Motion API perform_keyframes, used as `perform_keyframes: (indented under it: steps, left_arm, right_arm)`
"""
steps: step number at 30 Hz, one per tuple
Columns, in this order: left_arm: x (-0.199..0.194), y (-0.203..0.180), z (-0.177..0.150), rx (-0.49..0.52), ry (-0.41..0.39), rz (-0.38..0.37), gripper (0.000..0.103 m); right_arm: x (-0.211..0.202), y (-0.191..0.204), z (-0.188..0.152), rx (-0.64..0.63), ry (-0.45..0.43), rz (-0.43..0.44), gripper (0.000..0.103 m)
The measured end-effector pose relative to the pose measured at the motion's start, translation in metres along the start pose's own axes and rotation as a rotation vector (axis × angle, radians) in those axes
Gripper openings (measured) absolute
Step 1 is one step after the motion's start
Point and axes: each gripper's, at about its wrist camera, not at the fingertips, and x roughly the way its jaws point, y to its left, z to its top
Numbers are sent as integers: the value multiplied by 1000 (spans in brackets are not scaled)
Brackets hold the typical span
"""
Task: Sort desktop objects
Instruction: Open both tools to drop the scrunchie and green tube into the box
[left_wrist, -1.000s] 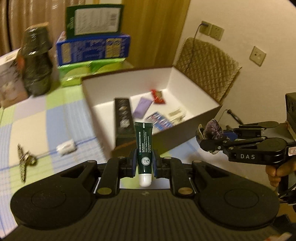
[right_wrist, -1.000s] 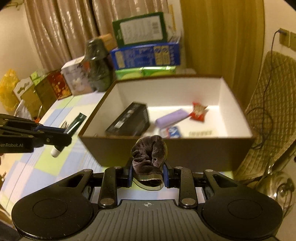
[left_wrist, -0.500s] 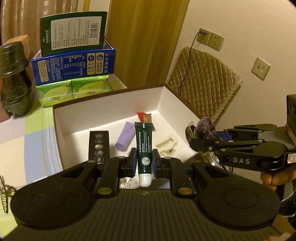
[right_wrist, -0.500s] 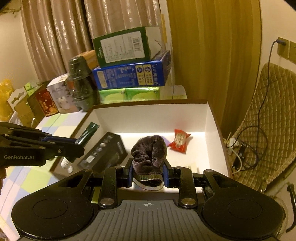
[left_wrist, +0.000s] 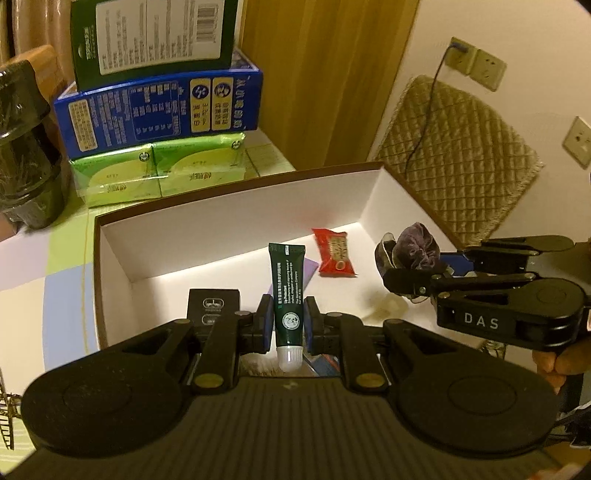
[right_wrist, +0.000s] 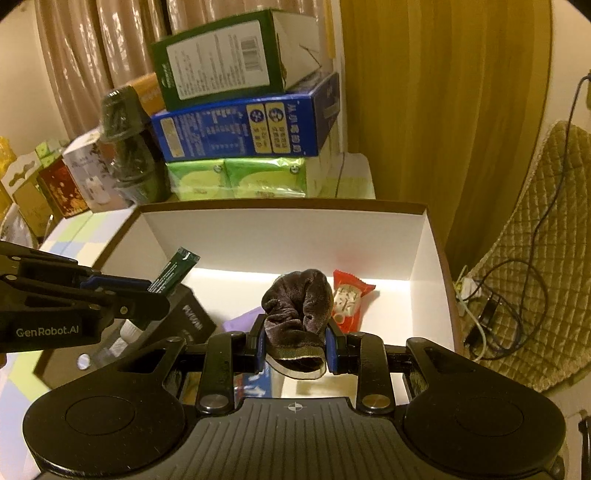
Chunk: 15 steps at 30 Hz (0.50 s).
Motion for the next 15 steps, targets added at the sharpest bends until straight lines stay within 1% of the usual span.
perform_keyframes:
  steps: [8,15]
  left_arm:
    - [37,7,16,-26,41,30,13]
    - [63,12,23,-27,73,52,13]
  right_arm:
    - [31,-12,10,0,51,-4,28]
    - [47,-20,13,12,73,-5,28]
